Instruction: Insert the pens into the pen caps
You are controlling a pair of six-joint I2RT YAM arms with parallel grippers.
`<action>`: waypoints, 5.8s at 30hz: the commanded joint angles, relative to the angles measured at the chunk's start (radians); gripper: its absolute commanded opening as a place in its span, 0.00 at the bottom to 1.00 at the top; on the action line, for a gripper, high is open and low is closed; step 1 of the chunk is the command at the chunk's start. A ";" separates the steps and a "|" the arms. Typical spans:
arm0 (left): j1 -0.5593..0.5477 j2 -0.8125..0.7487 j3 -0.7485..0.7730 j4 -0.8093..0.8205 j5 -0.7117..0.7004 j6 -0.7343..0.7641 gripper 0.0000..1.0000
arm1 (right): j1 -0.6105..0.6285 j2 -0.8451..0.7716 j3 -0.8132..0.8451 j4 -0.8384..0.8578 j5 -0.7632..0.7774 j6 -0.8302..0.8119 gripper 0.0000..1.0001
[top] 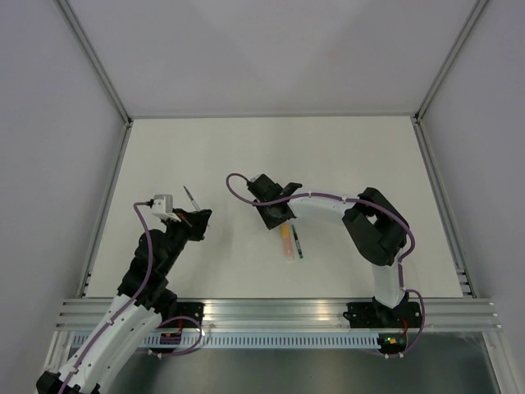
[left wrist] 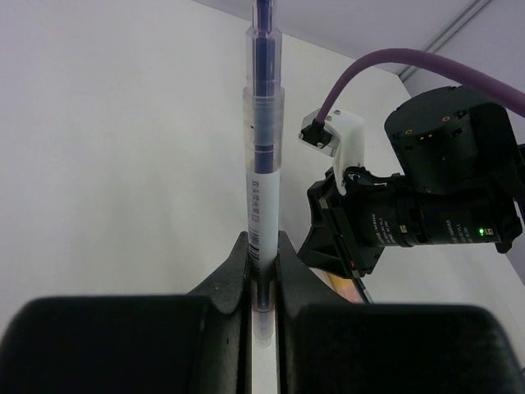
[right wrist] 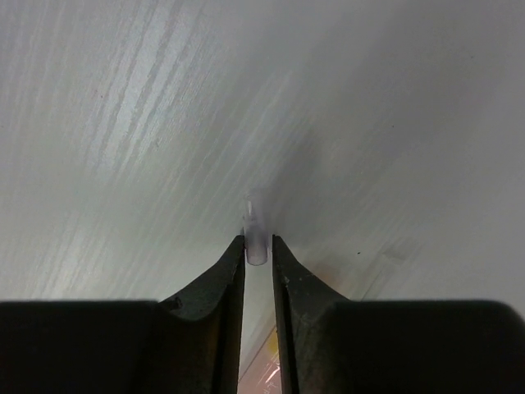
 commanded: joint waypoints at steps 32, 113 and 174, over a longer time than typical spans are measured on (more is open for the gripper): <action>0.000 -0.018 -0.005 0.007 0.025 0.020 0.02 | 0.004 0.092 0.158 -0.158 -0.077 -0.049 0.02; -0.001 0.215 -0.107 0.755 0.869 -0.156 0.02 | 0.201 -0.680 -0.234 0.764 -0.252 0.100 0.00; 0.000 0.241 -0.104 0.771 0.878 -0.164 0.02 | 0.224 -0.660 -0.194 0.747 -0.263 0.095 0.00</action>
